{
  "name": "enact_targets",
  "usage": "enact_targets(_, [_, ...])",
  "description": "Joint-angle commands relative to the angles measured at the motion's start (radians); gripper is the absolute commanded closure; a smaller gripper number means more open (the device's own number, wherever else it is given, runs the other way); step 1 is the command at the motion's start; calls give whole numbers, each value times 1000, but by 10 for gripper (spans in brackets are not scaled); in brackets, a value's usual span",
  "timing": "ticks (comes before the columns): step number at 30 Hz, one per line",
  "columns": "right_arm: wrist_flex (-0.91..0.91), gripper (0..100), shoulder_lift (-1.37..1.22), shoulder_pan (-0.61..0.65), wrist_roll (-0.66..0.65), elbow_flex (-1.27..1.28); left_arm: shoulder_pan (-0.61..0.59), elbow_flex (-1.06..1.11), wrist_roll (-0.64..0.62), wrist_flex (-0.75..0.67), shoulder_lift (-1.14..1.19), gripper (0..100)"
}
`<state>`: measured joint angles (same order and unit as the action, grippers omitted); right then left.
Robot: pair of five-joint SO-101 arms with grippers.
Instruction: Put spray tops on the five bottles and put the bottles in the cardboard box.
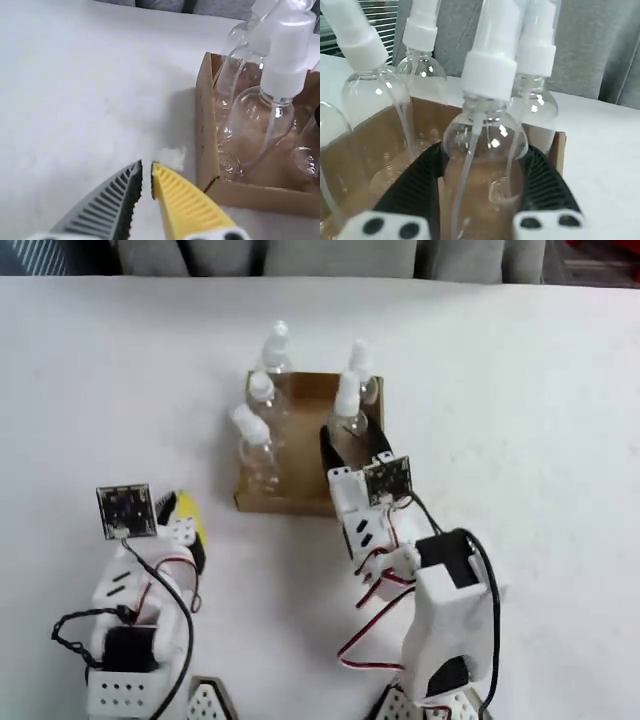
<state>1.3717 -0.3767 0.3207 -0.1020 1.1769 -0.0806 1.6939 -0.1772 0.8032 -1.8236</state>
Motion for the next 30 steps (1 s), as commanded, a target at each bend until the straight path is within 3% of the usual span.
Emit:
enact_targets(1, [50,981,-8,-10,-23,-35,-10,-2,11,5,-7,950])
enact_targets(30, [67,981,-12,-10,-17,-26,-10,-2,11,5,-7,950])
